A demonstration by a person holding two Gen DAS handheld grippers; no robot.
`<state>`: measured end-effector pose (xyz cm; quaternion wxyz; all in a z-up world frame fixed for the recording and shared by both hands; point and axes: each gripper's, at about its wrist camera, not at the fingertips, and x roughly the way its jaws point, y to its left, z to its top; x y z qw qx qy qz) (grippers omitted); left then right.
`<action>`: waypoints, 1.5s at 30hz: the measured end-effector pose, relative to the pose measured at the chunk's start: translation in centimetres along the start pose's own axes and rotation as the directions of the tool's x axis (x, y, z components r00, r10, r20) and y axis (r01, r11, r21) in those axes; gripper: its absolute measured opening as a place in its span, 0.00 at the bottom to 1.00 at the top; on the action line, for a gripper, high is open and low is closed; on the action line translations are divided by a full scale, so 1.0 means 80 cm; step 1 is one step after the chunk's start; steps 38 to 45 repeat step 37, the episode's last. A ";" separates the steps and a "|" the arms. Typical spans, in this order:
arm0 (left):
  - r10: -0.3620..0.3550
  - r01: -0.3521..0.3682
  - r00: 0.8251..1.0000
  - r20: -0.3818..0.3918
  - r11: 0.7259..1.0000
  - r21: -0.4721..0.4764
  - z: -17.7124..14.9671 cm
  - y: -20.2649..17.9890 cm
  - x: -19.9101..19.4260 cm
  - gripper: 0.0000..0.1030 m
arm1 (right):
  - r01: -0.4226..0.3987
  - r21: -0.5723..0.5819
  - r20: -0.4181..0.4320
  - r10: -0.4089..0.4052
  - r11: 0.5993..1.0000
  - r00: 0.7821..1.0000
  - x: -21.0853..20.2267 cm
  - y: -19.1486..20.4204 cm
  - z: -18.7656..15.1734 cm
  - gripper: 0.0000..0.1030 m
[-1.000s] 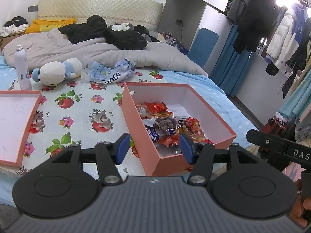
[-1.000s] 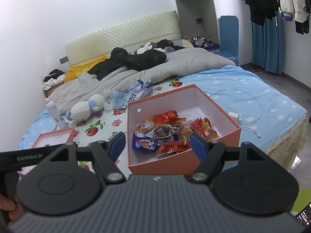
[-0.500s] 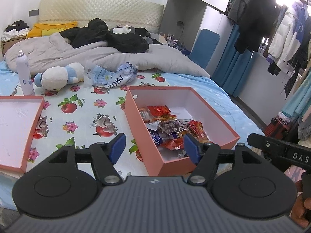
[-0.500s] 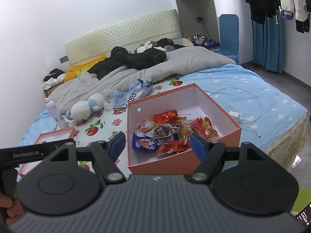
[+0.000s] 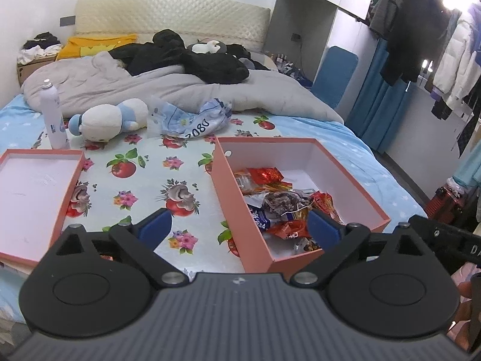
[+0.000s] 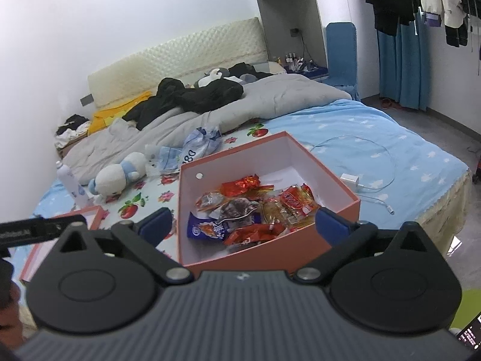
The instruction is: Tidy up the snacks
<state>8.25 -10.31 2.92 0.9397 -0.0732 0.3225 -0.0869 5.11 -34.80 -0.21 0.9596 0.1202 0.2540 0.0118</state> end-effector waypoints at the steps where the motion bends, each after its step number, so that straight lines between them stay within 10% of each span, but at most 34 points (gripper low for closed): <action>1: -0.003 0.003 1.000 0.001 1.000 -0.003 0.000 0.000 0.000 0.97 | 0.002 -0.005 -0.002 -0.002 1.000 1.000 0.002 0.000 0.000 1.00; 45: 0.053 -0.052 0.998 -0.021 0.997 0.056 0.000 -0.006 0.008 0.98 | 0.006 -0.050 -0.025 -0.007 0.999 1.000 0.015 0.011 -0.006 1.00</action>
